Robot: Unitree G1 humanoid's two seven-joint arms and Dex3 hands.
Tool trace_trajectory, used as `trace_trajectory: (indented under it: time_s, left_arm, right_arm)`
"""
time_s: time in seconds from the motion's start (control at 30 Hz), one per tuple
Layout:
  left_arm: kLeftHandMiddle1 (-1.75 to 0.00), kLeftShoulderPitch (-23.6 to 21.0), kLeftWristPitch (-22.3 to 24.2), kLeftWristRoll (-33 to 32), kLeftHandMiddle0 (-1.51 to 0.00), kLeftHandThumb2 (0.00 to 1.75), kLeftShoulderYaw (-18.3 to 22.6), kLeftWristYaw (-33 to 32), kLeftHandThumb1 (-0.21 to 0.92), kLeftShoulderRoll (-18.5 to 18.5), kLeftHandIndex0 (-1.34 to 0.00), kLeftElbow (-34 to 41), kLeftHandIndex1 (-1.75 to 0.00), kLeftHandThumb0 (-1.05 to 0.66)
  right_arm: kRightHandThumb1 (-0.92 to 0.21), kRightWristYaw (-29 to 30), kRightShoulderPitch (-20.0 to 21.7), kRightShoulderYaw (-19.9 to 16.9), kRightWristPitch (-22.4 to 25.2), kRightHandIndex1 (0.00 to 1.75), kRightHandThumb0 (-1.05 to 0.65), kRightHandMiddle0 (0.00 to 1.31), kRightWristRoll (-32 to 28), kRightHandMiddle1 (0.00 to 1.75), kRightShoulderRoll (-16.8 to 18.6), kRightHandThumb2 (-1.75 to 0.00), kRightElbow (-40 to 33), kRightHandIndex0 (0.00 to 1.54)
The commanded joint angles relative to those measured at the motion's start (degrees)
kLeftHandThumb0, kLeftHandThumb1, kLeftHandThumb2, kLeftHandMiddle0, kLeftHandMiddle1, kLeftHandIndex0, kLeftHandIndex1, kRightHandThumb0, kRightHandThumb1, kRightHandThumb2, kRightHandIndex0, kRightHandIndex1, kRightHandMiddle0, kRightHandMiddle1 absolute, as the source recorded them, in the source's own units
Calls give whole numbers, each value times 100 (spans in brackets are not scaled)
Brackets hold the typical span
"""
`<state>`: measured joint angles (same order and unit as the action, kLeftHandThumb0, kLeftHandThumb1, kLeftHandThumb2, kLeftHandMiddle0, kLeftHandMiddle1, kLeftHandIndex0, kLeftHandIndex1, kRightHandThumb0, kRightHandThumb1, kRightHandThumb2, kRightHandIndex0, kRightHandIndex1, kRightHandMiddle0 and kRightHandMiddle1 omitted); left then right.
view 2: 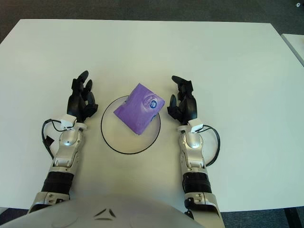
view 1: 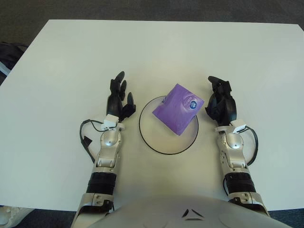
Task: Put the tissue paper into the plate.
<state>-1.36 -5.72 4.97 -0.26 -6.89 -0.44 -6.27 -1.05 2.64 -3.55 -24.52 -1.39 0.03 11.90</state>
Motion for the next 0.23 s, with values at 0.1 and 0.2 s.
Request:
trace_trajectory:
  time_s: [0.1,0.2]
  left_arm:
    - [-1,344,268,11,-34,76,-32,43,92,-14,0,-215,-61,-76]
    - [-1,347,267,13,-34,76,-32,40,92,-17,0,-211,-61,-76]
  right_arm:
    - [-92,47,-585,99,280,9,-52,0,54,93,119,-76,406,45]
    - [-92,69,-586,115,303,9,-51,0,54,93,125,-75,400,45]
